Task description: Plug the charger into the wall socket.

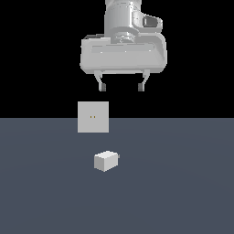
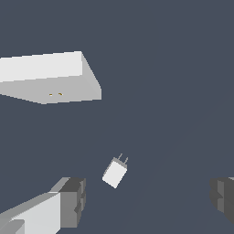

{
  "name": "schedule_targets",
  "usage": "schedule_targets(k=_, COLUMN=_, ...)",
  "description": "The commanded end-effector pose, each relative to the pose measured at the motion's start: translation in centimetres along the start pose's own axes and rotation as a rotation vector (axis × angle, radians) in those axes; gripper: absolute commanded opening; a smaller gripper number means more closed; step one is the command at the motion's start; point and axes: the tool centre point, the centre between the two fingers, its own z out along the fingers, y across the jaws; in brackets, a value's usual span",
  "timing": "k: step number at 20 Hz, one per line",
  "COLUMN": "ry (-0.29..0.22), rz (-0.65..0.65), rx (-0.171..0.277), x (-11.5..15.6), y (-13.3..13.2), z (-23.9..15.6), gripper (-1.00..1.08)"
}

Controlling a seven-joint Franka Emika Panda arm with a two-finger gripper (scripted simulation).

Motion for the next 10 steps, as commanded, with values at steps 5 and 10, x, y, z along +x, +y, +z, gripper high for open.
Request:
schedule_targets(k=5, ry=0.049, rz=0.080, rx=-0.018, x=-1.2, y=-0.3, z=1.4, gripper=1.00)
schedule_targets(k=10, ry=0.096, rz=0.156, rx=-0.035, x=-2.3, y=-0.6, z=2.8, gripper=1.00)
